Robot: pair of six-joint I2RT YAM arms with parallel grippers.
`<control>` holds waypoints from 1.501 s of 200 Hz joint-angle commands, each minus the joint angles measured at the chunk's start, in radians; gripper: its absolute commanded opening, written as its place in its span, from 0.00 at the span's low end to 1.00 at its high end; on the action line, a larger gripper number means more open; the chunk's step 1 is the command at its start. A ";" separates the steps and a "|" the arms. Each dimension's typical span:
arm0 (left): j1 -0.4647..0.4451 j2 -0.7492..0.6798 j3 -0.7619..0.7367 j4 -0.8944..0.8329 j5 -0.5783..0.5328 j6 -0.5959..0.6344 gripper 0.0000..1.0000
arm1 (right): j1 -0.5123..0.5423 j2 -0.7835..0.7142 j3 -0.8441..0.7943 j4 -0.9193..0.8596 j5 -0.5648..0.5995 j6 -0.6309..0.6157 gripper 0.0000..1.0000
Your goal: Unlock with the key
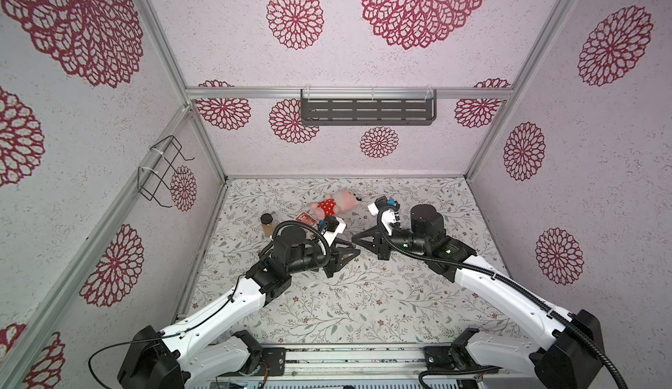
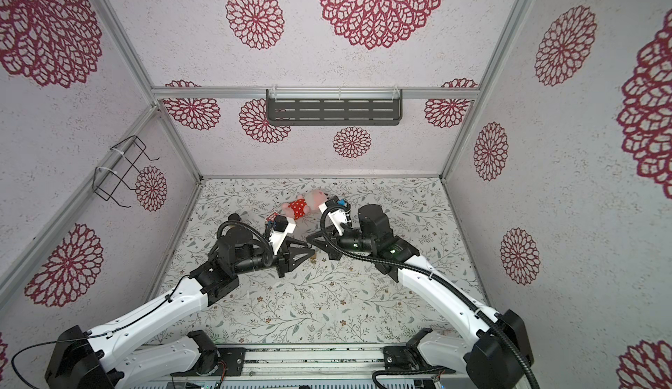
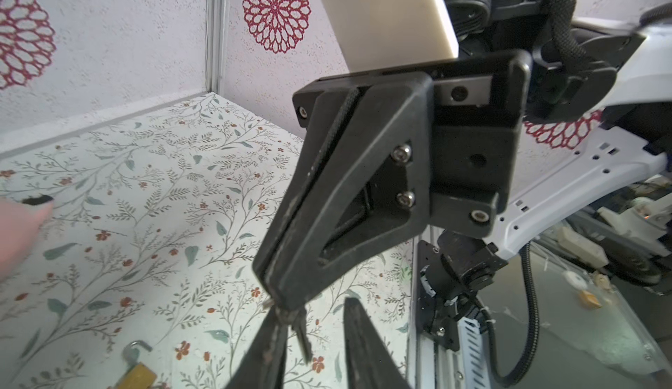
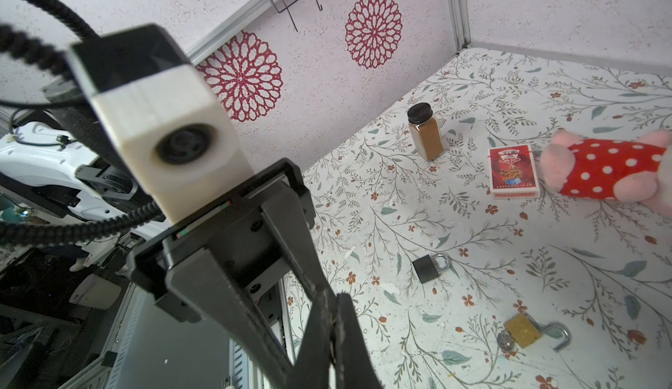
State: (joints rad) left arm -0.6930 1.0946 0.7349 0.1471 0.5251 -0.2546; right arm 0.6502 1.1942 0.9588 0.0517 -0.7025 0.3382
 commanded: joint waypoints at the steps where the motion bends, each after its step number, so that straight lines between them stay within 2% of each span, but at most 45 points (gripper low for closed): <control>1: 0.004 -0.022 0.010 0.034 -0.021 0.000 0.41 | -0.004 -0.008 0.009 0.074 0.002 0.063 0.00; 18: 0.006 -0.047 -0.012 0.032 -0.070 -0.024 0.53 | -0.007 -0.012 0.005 0.095 0.021 0.095 0.00; 30: 0.006 -0.075 -0.034 0.037 -0.138 -0.062 0.58 | -0.009 -0.019 -0.003 0.113 0.049 0.129 0.00; 52: 0.007 -0.130 -0.065 0.071 -0.256 -0.229 0.72 | -0.009 -0.032 -0.042 0.174 0.140 0.224 0.00; 64: 0.006 -0.156 -0.082 0.108 -0.291 -0.347 0.73 | -0.009 -0.033 -0.075 0.246 0.163 0.291 0.00; 102: -0.022 -0.188 -0.151 0.221 -0.530 -0.761 0.73 | -0.005 -0.035 -0.158 0.459 0.277 0.487 0.00; 121: -0.067 -0.172 -0.170 0.271 -0.633 -0.902 0.72 | 0.004 -0.040 -0.208 0.571 0.353 0.575 0.00; 137: -0.097 -0.148 -0.183 0.314 -0.697 -1.001 0.67 | 0.014 -0.037 -0.241 0.658 0.409 0.661 0.00; 161: -0.150 -0.092 -0.187 0.460 -0.728 -1.029 0.63 | 0.039 -0.028 -0.274 0.772 0.465 0.763 0.00; 193: -0.184 -0.015 -0.131 0.473 -0.735 -1.039 0.59 | 0.084 -0.041 -0.293 0.795 0.558 0.800 0.00; 219: -0.186 0.024 -0.128 0.541 -0.734 -1.044 0.54 | 0.105 -0.037 -0.303 0.809 0.580 0.828 0.00; 246: -0.190 0.046 -0.122 0.565 -0.737 -1.049 0.44 | 0.125 -0.038 -0.306 0.817 0.601 0.834 0.00; 300: -0.192 0.072 -0.101 0.578 -0.724 -1.055 0.34 | 0.145 -0.028 -0.307 0.853 0.616 0.844 0.00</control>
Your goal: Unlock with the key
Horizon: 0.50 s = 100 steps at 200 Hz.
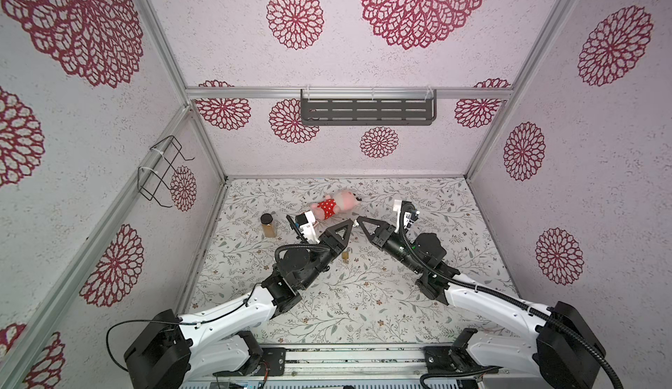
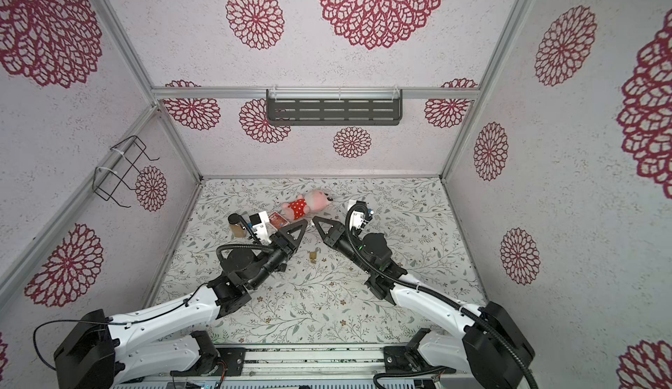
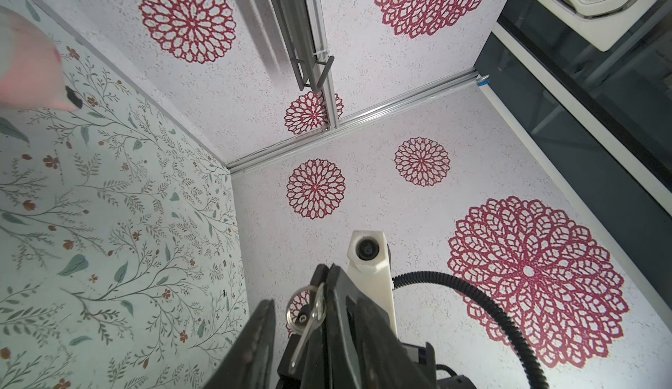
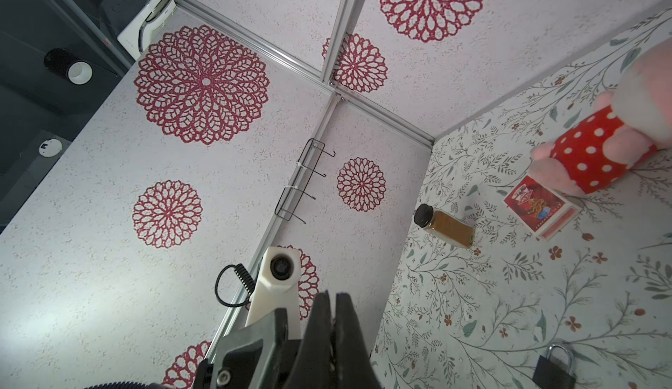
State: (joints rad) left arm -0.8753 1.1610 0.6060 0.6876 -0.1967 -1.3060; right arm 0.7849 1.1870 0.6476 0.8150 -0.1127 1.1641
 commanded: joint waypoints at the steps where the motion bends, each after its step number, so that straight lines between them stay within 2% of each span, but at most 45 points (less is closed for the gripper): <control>1: -0.010 0.007 0.029 0.038 -0.002 -0.004 0.34 | 0.011 -0.021 0.004 0.090 0.026 0.018 0.00; 24: -0.012 0.008 0.029 0.040 -0.005 -0.005 0.26 | 0.018 -0.026 -0.003 0.085 0.043 0.020 0.00; 49: -0.011 0.006 0.025 0.036 -0.010 -0.006 0.10 | 0.021 -0.038 -0.014 0.081 0.060 0.016 0.00; 91: -0.011 0.015 0.029 0.039 0.000 -0.010 0.08 | 0.027 -0.041 0.000 0.059 0.065 0.000 0.00; 100: -0.011 0.019 0.033 0.042 0.003 -0.004 0.03 | 0.027 -0.036 0.002 0.059 0.061 0.000 0.00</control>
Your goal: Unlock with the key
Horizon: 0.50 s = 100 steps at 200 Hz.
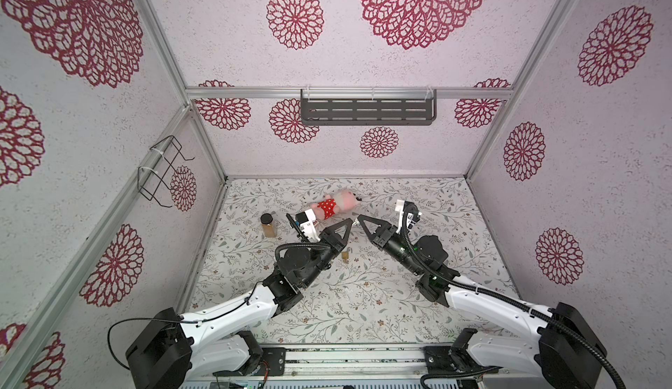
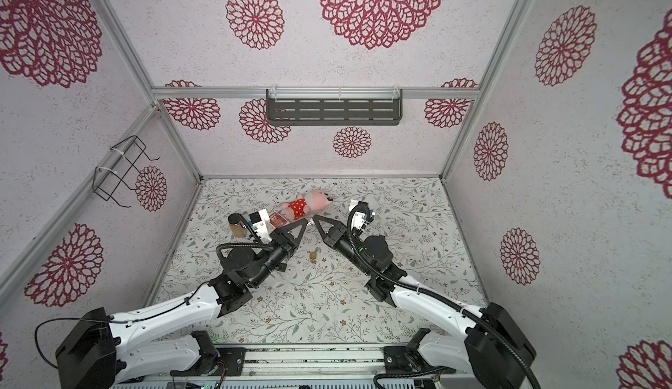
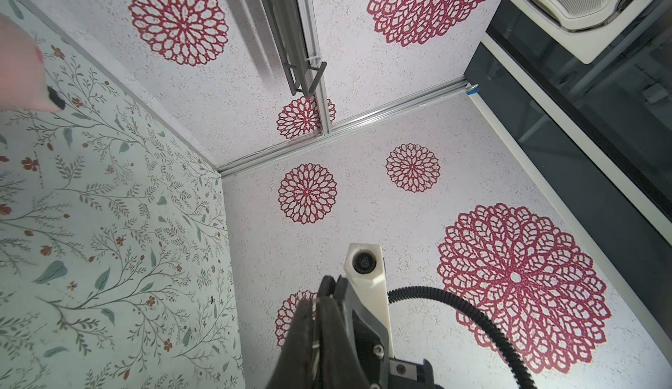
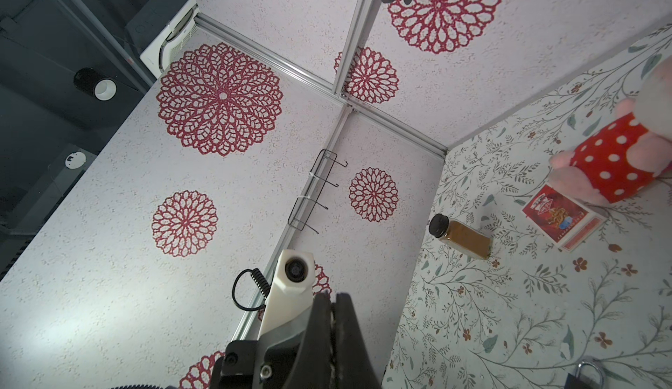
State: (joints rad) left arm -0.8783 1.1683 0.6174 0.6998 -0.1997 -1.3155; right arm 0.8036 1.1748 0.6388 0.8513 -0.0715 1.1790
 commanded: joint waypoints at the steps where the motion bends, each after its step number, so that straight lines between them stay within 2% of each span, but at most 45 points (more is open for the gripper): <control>1: -0.008 0.011 0.022 0.030 0.006 0.007 0.02 | 0.009 -0.023 0.011 0.024 0.019 -0.015 0.00; 5: -0.008 0.012 0.022 0.030 0.005 0.010 0.00 | 0.008 -0.021 0.012 0.026 0.016 -0.014 0.00; 37: 0.001 0.003 0.016 0.014 0.017 0.025 0.00 | 0.004 -0.047 0.023 -0.044 0.018 -0.060 0.00; 56: 0.024 -0.022 0.022 -0.052 0.062 0.051 0.00 | -0.012 -0.066 0.021 -0.078 -0.001 -0.081 0.00; 75: 0.070 -0.061 0.056 -0.224 0.160 0.114 0.00 | -0.065 -0.079 0.032 -0.131 -0.097 -0.105 0.21; 100: 0.133 -0.115 0.139 -0.562 0.283 0.294 0.00 | -0.155 -0.076 0.049 -0.198 -0.334 -0.177 0.35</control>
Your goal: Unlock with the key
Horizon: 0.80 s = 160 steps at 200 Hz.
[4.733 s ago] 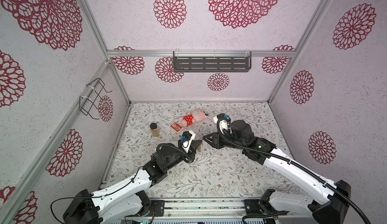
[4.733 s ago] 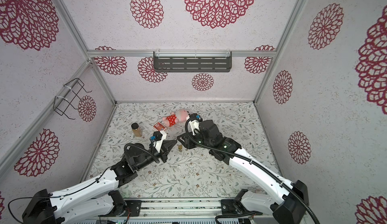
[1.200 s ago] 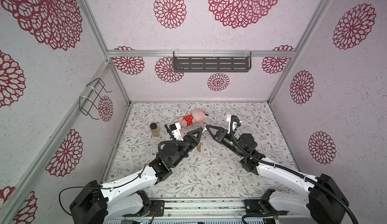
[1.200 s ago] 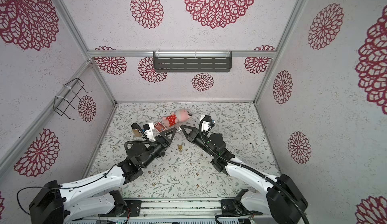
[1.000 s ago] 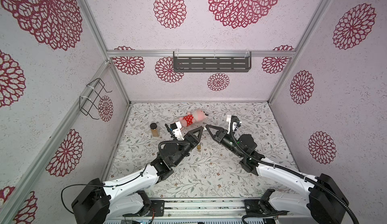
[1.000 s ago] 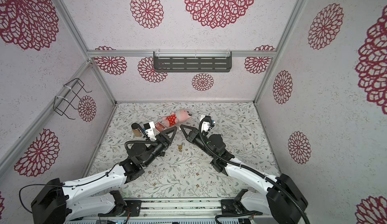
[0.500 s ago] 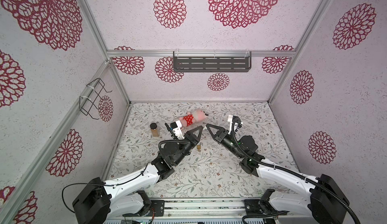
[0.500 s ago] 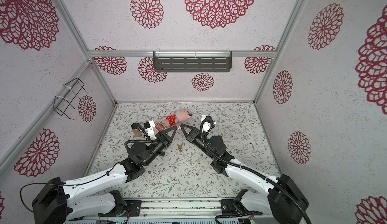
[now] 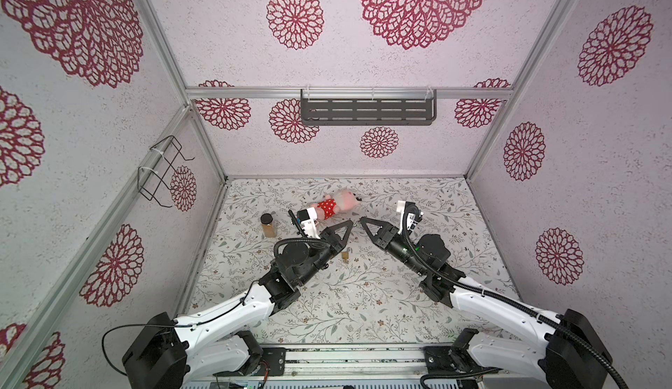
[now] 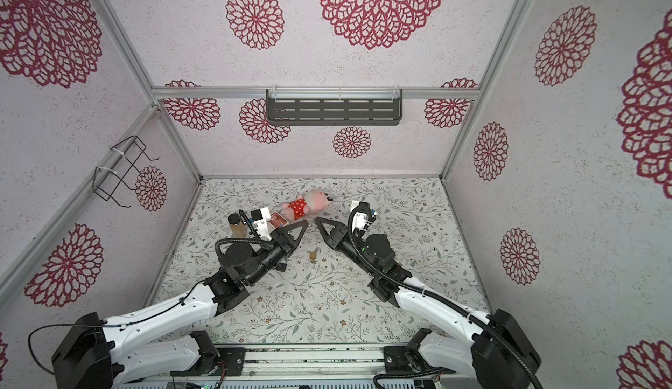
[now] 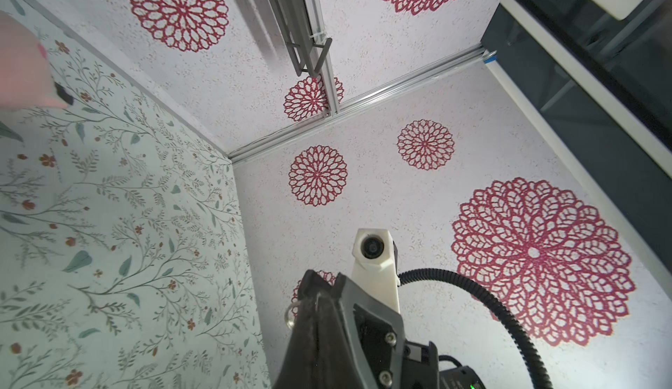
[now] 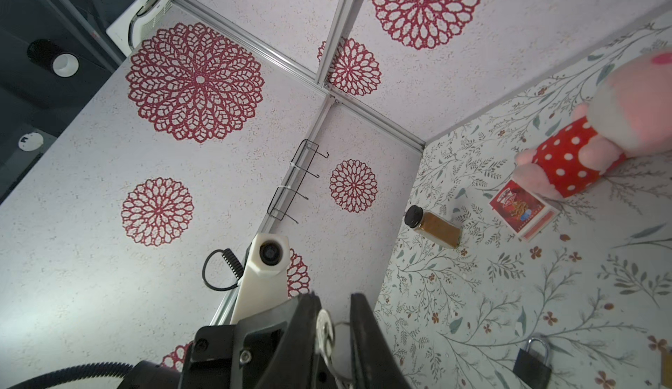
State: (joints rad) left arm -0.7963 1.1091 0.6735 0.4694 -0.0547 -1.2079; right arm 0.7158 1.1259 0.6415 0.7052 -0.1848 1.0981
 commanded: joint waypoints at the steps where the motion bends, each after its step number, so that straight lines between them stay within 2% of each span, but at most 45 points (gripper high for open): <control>1: 0.052 -0.057 0.086 -0.345 0.140 0.196 0.00 | -0.069 -0.028 0.048 -0.055 -0.229 -0.101 0.36; 29: 0.071 -0.048 0.205 -0.687 0.202 0.427 0.00 | -0.149 -0.035 0.060 -0.150 -0.429 -0.217 0.45; 56: 0.088 -0.014 0.267 -0.777 0.313 0.578 0.00 | -0.177 -0.011 0.105 -0.302 -0.589 -0.395 0.49; 80: 0.107 0.019 0.329 -0.837 0.410 0.676 0.00 | -0.188 0.010 0.122 -0.317 -0.713 -0.434 0.50; 113: 0.115 0.032 0.379 -0.853 0.457 0.759 0.00 | -0.188 0.034 0.137 -0.366 -0.779 -0.478 0.50; 160: 0.121 0.083 0.433 -0.868 0.503 0.793 0.00 | -0.187 0.081 0.133 -0.269 -0.843 -0.431 0.49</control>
State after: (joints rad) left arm -0.6815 1.1610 1.0767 -0.3798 0.3927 -0.4759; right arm 0.5327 1.1976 0.7464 0.3702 -0.9508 0.6811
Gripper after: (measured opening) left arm 0.043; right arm 0.502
